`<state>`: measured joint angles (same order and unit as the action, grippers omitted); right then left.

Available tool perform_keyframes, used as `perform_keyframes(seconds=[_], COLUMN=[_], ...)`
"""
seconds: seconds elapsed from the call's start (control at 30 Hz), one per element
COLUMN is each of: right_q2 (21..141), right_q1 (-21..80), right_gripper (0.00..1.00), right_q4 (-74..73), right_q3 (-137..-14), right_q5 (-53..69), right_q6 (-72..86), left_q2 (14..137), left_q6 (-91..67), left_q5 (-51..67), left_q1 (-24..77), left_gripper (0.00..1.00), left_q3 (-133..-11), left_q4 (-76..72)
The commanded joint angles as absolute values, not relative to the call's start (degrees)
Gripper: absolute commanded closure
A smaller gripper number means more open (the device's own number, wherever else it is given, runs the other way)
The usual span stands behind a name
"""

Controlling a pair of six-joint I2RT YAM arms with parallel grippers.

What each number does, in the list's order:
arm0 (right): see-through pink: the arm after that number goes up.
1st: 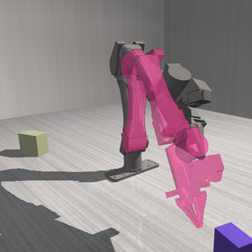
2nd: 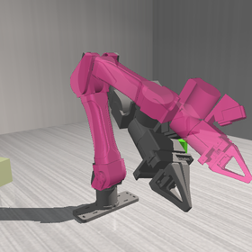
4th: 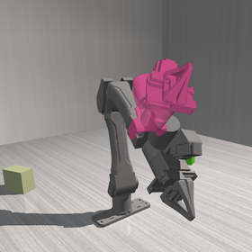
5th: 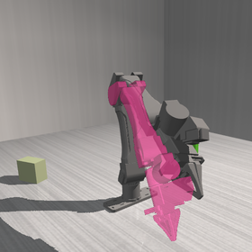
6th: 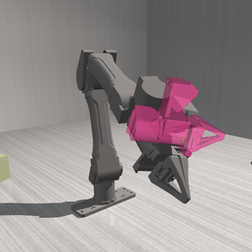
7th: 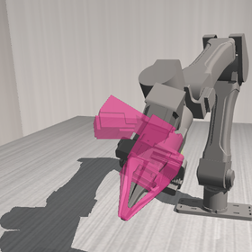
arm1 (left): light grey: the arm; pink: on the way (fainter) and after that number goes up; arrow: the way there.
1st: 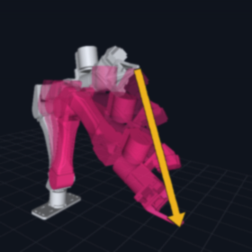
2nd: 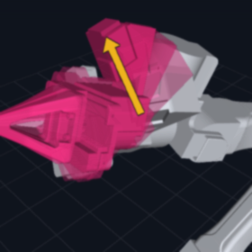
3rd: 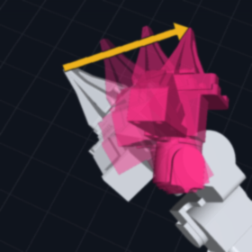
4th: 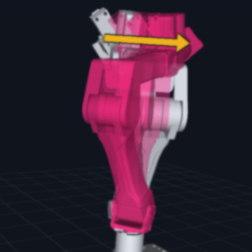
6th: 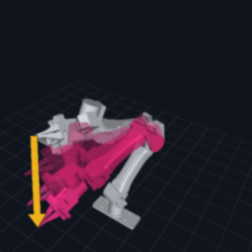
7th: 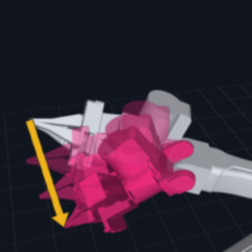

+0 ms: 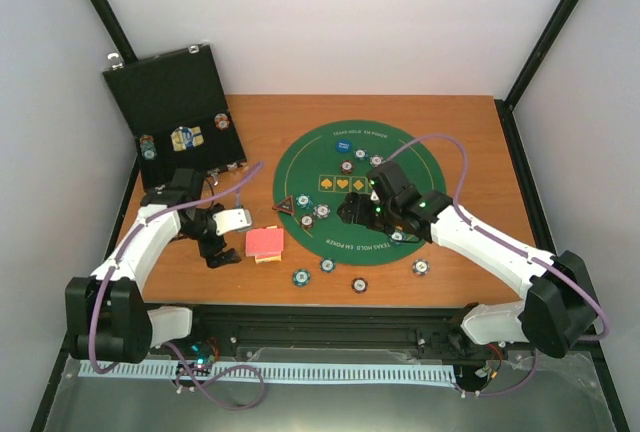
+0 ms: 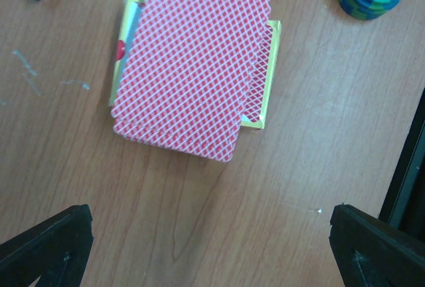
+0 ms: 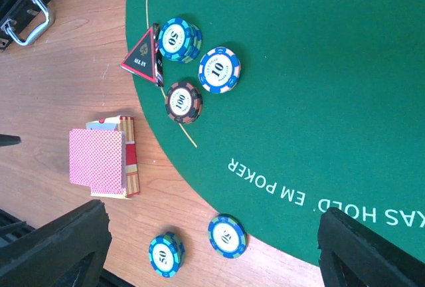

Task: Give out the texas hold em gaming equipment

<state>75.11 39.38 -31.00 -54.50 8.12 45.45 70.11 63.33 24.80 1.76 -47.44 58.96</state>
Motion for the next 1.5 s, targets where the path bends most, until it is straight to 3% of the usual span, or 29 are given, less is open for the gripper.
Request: perform_keyframes(seconds=[0.0,0.47,1.07,1.47], right_q2=[73.67,72.31,81.67,81.37], right_q1=[40.16,40.96,44.98,45.00], right_gripper=[0.16,0.15,0.07,0.05], right_q4=[-28.42,-28.42,-26.82,-25.71], right_q3=[-52.86,-52.66,-56.05,-54.99], right_q5=[6.90,6.90,8.61,7.84], right_q6=[48.16,48.88,48.28,48.86], left_q2=[70.01,70.48,66.98,66.43], left_q6=[66.23,67.32,70.50,74.14], left_q5=[22.25,20.95,22.92,21.75], left_q1=[5.07,10.58,10.72,10.71], left_gripper=[0.00,0.00,0.00,0.00], left_q3=[-45.32,-44.74,-43.37,-40.39], left_q4=[53.44,52.14,53.54,51.05])
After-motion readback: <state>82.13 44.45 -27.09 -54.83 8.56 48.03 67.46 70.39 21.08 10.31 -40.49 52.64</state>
